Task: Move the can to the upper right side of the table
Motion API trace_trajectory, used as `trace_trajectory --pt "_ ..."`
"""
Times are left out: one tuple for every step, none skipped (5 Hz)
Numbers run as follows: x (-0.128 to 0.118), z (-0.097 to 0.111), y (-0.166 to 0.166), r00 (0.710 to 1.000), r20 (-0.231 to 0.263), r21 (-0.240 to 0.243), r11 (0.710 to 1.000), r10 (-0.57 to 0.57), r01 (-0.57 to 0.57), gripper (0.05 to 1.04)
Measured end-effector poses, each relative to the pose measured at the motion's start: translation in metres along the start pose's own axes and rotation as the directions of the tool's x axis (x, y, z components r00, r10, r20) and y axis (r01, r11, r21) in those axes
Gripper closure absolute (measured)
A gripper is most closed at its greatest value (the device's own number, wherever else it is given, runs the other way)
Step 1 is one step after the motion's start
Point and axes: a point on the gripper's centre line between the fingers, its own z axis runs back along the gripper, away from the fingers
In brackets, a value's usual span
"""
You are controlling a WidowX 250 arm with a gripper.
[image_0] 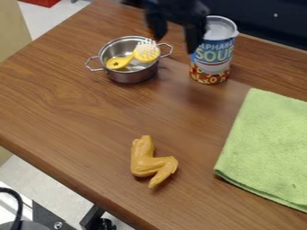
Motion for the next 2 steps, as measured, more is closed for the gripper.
trace_trajectory --pt "-0.018 0.007 0.011 0.998 -0.059 0.022 0.999 0.03 -0.029 0.086" --pt "-0.042 0.02 0.022 0.996 -0.079 0.018 0.999 0.032 -0.03 0.086"
